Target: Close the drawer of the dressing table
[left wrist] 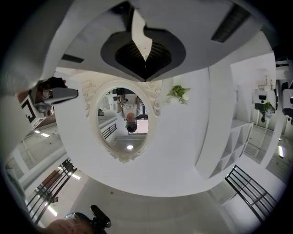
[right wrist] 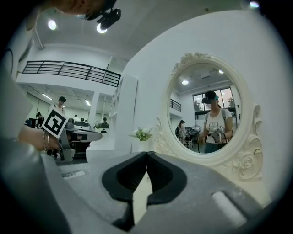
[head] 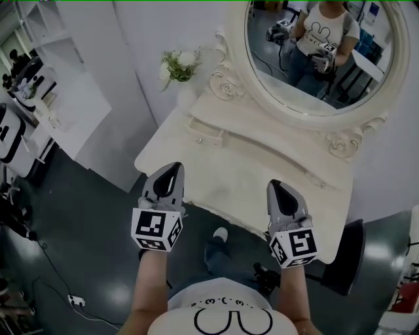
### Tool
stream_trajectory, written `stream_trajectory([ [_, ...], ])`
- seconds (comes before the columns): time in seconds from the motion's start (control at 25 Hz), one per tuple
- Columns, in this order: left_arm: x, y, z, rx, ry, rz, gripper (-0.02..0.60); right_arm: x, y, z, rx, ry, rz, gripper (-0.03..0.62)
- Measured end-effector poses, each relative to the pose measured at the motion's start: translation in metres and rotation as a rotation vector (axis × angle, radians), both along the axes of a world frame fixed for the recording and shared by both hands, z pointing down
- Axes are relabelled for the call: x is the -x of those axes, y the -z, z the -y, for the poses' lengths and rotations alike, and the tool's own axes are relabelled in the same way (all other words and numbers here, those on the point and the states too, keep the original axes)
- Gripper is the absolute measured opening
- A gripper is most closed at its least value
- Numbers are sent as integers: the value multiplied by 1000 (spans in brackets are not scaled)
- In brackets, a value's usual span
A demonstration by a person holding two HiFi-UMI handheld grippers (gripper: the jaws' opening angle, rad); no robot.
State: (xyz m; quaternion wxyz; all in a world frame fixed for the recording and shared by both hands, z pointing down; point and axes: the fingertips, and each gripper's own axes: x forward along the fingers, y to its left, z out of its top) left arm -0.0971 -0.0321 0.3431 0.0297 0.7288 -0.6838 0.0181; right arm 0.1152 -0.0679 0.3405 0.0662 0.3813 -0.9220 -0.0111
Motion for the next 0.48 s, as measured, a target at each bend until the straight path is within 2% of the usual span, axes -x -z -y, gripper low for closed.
stream_trajectory([
  [0.48, 43, -44, 116, 141, 40, -29, -2, 36, -18, 113, 60, -2, -9, 0],
])
